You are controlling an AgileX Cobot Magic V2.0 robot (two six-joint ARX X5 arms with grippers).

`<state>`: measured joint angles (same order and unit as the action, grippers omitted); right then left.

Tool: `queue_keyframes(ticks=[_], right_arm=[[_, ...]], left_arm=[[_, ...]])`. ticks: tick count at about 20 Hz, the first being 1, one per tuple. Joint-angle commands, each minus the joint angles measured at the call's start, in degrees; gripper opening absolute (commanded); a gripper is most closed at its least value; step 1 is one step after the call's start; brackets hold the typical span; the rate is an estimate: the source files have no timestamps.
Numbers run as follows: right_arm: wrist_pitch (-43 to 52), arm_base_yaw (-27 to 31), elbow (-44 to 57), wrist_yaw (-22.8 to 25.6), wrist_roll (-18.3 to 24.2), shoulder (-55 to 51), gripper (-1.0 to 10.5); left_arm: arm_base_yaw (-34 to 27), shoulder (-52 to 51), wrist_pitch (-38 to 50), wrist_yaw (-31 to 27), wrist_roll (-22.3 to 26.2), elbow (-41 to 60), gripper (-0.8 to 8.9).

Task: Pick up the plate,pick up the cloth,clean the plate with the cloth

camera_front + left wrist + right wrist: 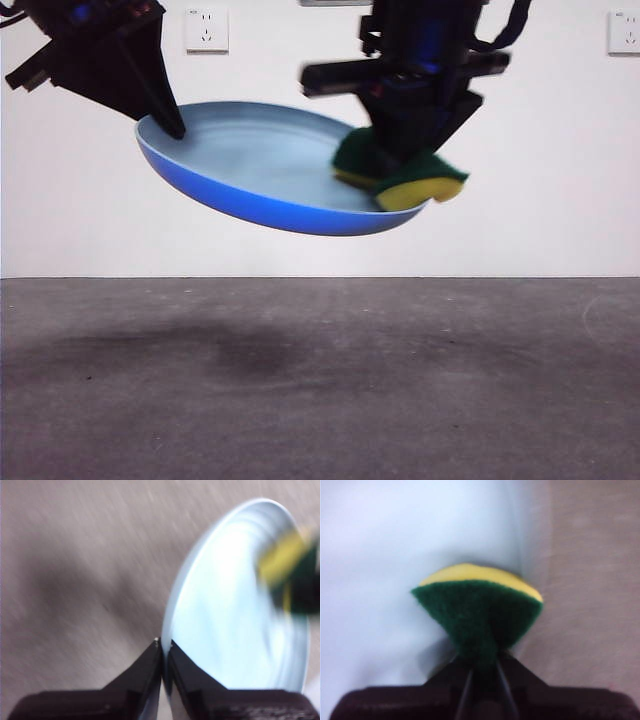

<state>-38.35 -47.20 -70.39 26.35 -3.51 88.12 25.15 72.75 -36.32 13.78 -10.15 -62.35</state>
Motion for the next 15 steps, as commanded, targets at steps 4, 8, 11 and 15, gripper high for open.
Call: queue_keyframes(ticks=[4,8,11,15], right_arm=[[12.98,2.99,0.35,-5.20,0.57,-0.04,-0.2],[19.23,3.32,0.35,-20.50,0.17,-0.04,-0.2],[19.85,2.58,0.35,-31.78,-1.11,-0.04,-0.2],[12.81,0.52,0.35,-35.43,-1.53,-0.04,-0.2]], left_arm=[[0.00,-0.20,-3.78,9.49,3.69,0.02,-0.09],[-0.02,-0.20,-2.56,10.34,4.00,0.02,-0.09],[-0.15,-0.20,1.84,7.96,2.29,0.02,-0.09],[-0.17,-0.20,9.16,-2.47,-0.74,0.02,-0.09]])
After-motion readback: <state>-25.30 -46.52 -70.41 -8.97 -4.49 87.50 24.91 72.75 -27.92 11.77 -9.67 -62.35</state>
